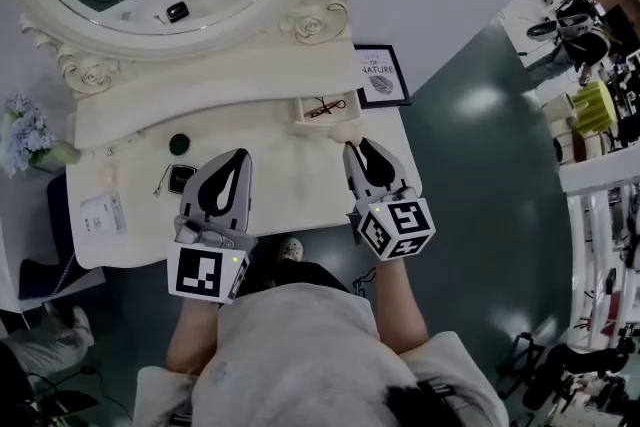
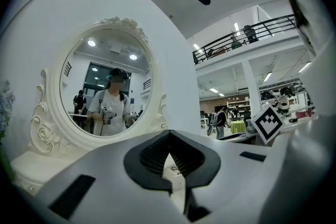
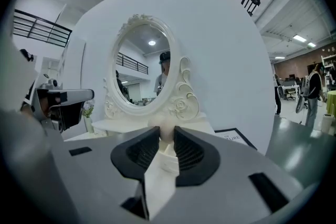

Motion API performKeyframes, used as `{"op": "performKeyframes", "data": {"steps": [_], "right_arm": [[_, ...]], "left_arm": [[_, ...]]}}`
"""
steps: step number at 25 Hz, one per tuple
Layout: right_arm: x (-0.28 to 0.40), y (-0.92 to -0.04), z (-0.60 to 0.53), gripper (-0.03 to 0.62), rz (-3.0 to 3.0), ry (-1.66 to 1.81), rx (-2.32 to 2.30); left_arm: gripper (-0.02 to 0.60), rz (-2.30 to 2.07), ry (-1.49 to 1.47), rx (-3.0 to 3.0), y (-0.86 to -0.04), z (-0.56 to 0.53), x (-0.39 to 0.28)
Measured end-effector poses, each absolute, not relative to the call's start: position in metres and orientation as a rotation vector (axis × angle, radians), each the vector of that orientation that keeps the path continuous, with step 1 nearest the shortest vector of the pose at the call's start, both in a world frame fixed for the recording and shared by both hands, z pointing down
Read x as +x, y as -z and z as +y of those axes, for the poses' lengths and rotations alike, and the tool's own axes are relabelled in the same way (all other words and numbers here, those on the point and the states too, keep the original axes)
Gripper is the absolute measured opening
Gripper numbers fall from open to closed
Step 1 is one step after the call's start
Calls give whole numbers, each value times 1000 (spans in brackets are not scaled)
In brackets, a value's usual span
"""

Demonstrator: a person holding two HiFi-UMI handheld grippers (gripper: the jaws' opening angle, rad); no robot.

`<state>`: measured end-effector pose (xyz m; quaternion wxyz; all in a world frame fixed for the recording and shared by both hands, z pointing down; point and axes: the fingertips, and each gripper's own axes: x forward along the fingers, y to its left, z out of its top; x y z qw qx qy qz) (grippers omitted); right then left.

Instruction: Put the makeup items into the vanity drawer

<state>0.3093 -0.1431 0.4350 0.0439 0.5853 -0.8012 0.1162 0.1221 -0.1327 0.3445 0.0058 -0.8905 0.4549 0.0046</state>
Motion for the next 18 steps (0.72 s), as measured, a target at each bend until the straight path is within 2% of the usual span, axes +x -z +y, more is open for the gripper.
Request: {"op": "performKeyframes", "data": {"steps": [18], "right_arm": [[332, -498, -206, 89, -2315, -435, 1586]], "left_arm": [[14, 1643, 45, -2695, -360, -155, 111]]}}
